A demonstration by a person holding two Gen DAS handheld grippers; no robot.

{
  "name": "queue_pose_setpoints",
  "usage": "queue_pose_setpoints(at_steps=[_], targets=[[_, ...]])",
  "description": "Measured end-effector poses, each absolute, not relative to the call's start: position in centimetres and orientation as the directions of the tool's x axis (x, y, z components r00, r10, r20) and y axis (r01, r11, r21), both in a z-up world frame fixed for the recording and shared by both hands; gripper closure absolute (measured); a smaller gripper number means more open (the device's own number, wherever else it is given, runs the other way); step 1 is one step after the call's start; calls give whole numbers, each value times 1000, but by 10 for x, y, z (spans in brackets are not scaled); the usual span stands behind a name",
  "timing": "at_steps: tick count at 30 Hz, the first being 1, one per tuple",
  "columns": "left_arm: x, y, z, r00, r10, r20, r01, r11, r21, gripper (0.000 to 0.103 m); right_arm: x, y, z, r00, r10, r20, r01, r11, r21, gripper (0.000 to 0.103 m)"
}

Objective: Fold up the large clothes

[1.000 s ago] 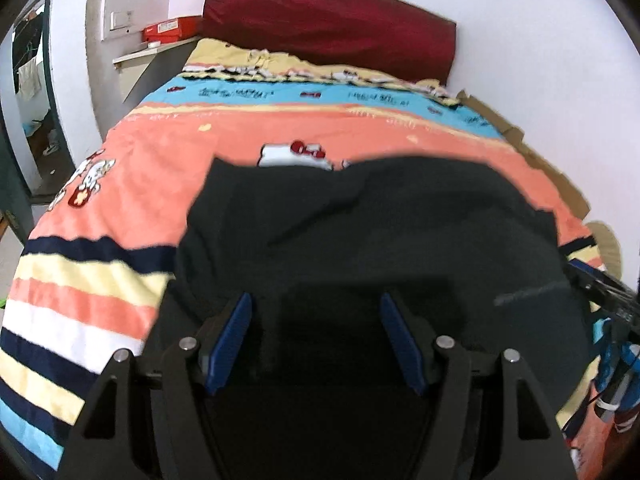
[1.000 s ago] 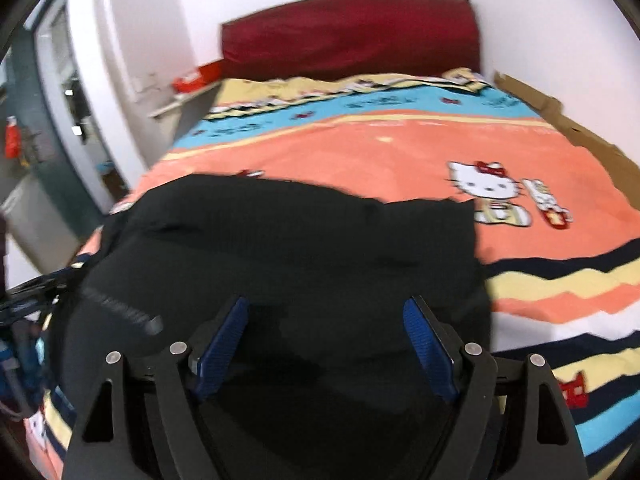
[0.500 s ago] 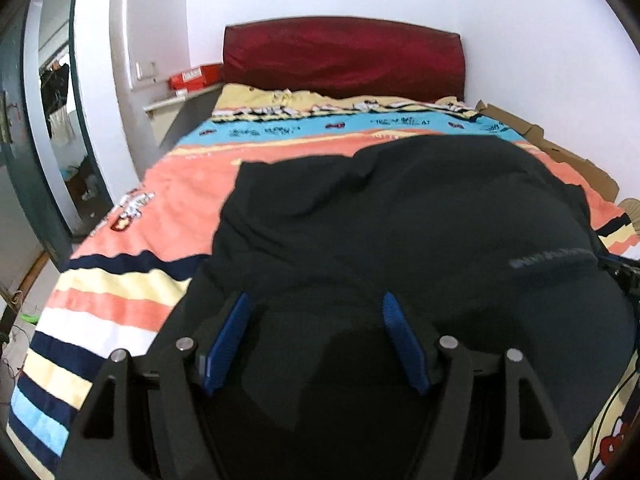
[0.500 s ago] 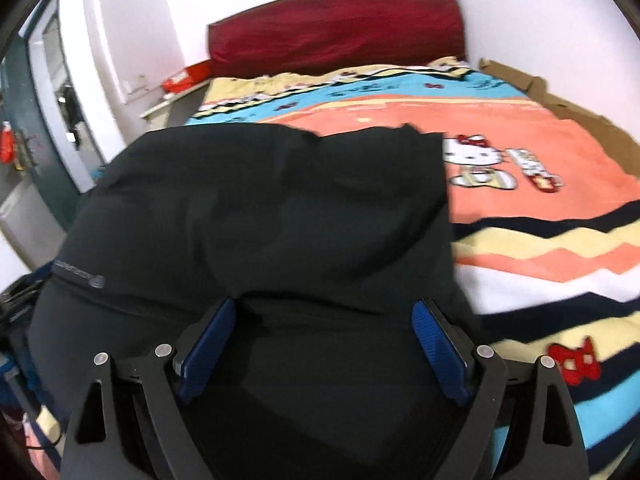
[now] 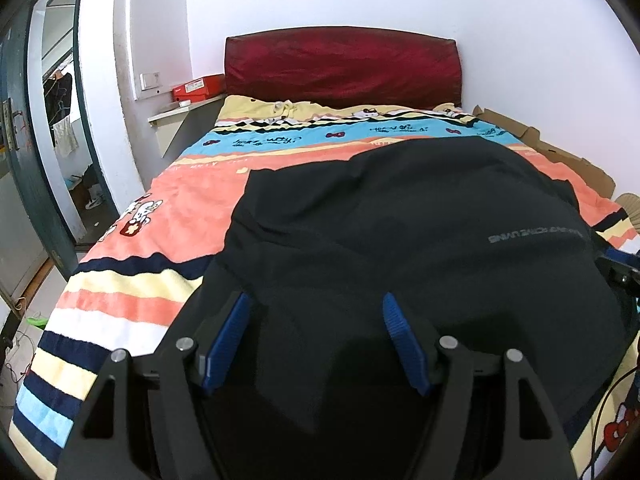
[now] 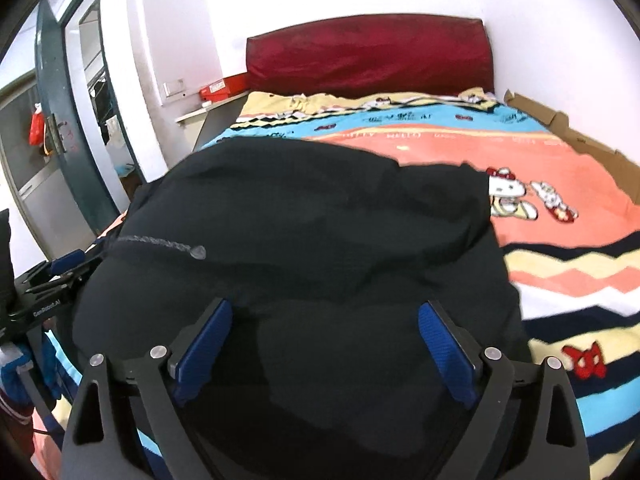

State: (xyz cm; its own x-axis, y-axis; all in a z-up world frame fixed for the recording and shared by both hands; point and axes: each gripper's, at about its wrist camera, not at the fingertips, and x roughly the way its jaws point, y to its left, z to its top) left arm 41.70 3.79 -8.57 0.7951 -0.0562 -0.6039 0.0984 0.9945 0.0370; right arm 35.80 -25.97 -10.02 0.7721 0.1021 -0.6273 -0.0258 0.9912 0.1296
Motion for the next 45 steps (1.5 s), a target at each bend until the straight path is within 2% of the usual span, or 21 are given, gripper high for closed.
queue_pose_setpoints(at_steps=[19,23,26,29,33,35,40,45], targets=[[416,45,-93,798,-41,-601,91,994,54,35,345,-284,-108,760,24,-650,53,994,99,6],[417,73,-83,804,-22,-594,30,1000,4,35,344,-286,-98,761,-19,-649,85,994,71,6],[422,72,-67,809,-69,-584,68,997,-23,35,346,-275,-84,784,24,-620,43,995,94,6],[435,49,-55,803,-123,-583,154,988,4,35,359,-249,-71,789,91,-607,-40,995,96,6],[467,14,-55,749,-192,-634,247,969,-2,35,392,-215,-69,758,136,-638,-131,990,56,6],[493,-2,-60,711,-207,-672,286,958,8,35,420,-209,-73,724,168,-669,-149,985,87,5],[556,-21,-70,620,-197,-760,295,955,-7,35,490,-219,-78,647,164,-745,-95,986,135,5],[605,-22,-80,559,-187,-808,261,964,-42,33,535,-236,-88,596,158,-787,-34,985,171,5]])
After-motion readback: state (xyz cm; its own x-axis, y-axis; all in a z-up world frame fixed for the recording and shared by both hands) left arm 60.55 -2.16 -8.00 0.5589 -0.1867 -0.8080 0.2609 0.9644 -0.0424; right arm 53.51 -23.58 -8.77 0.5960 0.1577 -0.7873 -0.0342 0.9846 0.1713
